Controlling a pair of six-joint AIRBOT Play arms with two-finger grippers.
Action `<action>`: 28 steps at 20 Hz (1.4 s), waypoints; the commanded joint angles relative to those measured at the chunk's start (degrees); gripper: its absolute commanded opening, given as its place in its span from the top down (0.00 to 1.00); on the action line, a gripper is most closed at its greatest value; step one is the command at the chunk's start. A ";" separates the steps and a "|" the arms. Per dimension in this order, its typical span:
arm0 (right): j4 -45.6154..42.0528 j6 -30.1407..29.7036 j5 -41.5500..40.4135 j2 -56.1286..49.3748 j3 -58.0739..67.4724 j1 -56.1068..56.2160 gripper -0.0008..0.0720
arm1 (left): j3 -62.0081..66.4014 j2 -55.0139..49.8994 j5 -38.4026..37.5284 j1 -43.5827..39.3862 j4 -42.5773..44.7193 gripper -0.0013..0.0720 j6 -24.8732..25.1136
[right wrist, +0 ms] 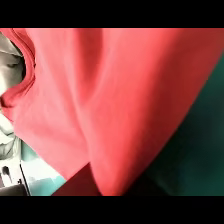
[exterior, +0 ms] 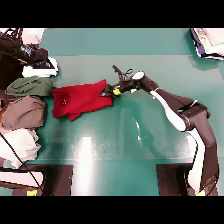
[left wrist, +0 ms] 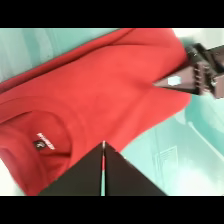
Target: Fold the shirts.
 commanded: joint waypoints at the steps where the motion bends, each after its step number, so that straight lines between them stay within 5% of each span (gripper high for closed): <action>1: 0.26 -0.63 -2.27 -1.42 4.15 1.77 0.97 | 0.00 -0.02 -0.96 -0.02 0.04 0.95 0.09; 9: -12.07 -0.35 -1.53 19.39 -10.14 -12.92 0.97 | 0.00 -0.02 -1.68 -0.02 0.04 0.95 1.09; 16: -16.50 0.76 -14.34 48.57 -42.64 -44.72 0.97 | 0.00 -0.02 -1.46 -0.02 0.02 0.95 1.01; 22: -16.52 1.33 -21.59 63.25 -57.37 -69.16 0.97 | 0.00 -0.02 -1.51 -0.02 -0.15 0.95 -0.37; 25: -21.64 8.37 -26.32 69.90 -63.41 -76.85 0.97 | 0.00 -0.02 -1.55 -0.02 -0.17 0.95 -0.50; 28: -38.12 19.37 -24.41 74.42 -66.93 -80.63 0.97 | 0.00 -0.02 -1.49 -0.02 -0.17 0.95 -0.48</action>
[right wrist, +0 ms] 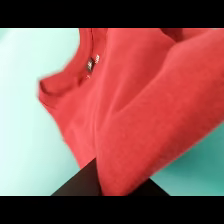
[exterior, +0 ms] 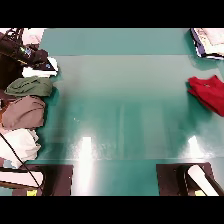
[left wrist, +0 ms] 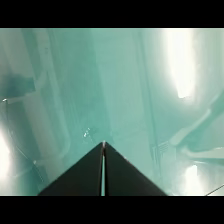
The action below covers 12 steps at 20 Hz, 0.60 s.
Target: Fold the shirts.
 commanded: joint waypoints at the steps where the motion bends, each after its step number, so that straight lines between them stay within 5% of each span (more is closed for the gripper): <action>1: -16.68 11.45 0.94 5.44 -4.63 -5.44 0.97 | 0.00 -0.02 0.02 -0.02 0.00 0.95 -0.13; 6: -19.89 11.63 10.34 3.78 -4.02 -5.53 0.93 | 0.00 -0.02 0.00 -0.02 0.02 0.95 0.02; 9: -28.76 11.47 23.21 -1.68 0.96 -5.55 0.17 | 0.00 -0.02 -0.04 -0.02 0.02 0.95 0.39; 12: -41.24 11.52 36.04 -6.82 8.41 -5.55 0.16 | 0.00 -0.02 0.02 -0.02 0.00 0.95 1.01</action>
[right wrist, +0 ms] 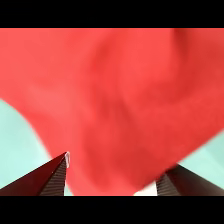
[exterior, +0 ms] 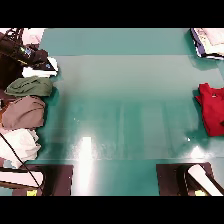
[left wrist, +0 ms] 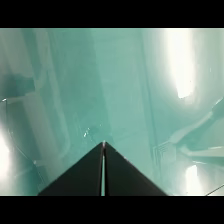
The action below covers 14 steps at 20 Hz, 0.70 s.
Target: Fold the shirts.
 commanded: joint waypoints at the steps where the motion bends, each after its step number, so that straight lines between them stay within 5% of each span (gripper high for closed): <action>1: -14.78 0.48 15.47 -4.79 7.61 -0.11 0.16 | 0.00 -0.02 0.02 -0.02 0.02 0.95 0.92; 5: -15.04 0.63 17.33 -3.89 16.15 1.01 0.17 | 0.00 -0.02 0.04 -0.02 0.02 0.95 1.05; 8: -5.51 0.42 17.20 -1.92 21.00 7.19 0.17 | 0.00 -0.02 0.20 -0.02 -0.02 0.95 1.05; 14: 14.01 0.42 16.31 -0.11 20.11 38.49 0.17 | 0.00 -0.02 2.14 -0.02 0.04 0.95 1.05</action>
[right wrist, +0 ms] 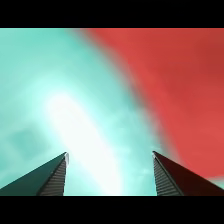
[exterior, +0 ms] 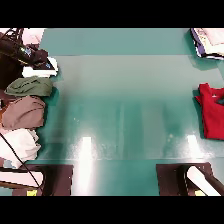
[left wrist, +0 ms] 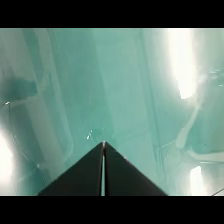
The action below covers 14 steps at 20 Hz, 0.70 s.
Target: Fold the shirts.
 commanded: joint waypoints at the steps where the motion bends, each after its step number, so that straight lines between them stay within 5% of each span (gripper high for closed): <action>1: 9.09 -0.04 -0.79 -0.15 0.26 19.91 0.18 | 0.00 -0.02 1.27 -0.02 0.07 0.95 0.02; 4: 8.85 -0.02 -2.29 -3.21 1.62 36.24 0.27 | 0.00 -0.02 1.40 -0.02 0.04 0.95 0.02; 6: 8.63 -0.07 -3.04 -5.86 3.76 44.81 0.67 | 0.00 -0.02 1.40 -0.02 0.04 0.95 0.02; 8: 8.41 -0.07 -2.64 -8.85 7.23 51.12 0.93 | 0.00 -0.02 1.40 -0.02 0.04 0.95 0.02; 14: 8.41 -0.07 -0.72 -16.37 18.38 59.41 0.97 | 0.00 -0.02 1.38 -0.02 0.04 0.95 0.00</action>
